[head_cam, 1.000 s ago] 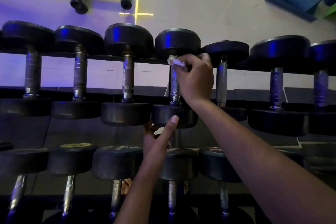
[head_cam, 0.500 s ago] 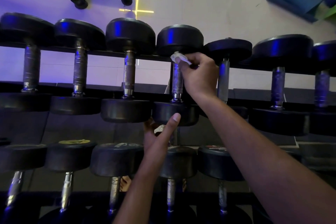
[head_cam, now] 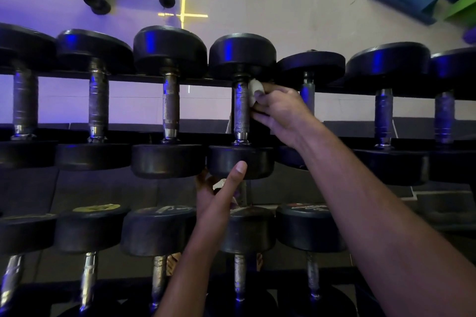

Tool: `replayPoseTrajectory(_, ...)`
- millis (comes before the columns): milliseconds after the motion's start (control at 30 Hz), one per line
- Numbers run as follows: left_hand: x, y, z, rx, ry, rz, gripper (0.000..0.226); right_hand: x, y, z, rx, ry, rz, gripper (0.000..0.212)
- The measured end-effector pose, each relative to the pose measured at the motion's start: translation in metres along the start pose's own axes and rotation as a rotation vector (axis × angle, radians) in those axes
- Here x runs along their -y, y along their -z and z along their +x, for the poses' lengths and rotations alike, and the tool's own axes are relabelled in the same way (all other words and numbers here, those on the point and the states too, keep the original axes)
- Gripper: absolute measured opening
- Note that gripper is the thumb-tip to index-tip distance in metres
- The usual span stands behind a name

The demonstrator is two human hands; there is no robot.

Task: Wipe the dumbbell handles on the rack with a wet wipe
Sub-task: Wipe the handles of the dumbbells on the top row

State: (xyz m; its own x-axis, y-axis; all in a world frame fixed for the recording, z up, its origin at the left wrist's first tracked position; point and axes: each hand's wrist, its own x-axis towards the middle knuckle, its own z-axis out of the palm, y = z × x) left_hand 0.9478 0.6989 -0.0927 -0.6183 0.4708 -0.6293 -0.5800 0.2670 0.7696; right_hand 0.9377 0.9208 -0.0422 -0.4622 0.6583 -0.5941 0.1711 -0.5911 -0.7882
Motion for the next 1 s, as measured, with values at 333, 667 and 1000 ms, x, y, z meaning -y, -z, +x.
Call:
replayPoseTrajectory(333,0.001,0.003,0.0,0.036,0.025,0.019,0.089,0.005,-0.008,0.007,-0.088,0.002,-0.104,0.018)
replayPoseTrajectory(667,-0.001,0.001,0.001,0.038,0.031,-0.009,0.086,-0.009,0.023,-0.005,0.075,-0.027,-0.622,0.014)
replayPoseTrajectory(1000,-0.001,0.001,0.0,0.01,0.033,0.001,0.082,0.016,0.03,-0.027,0.326,0.077,-1.224,0.048)
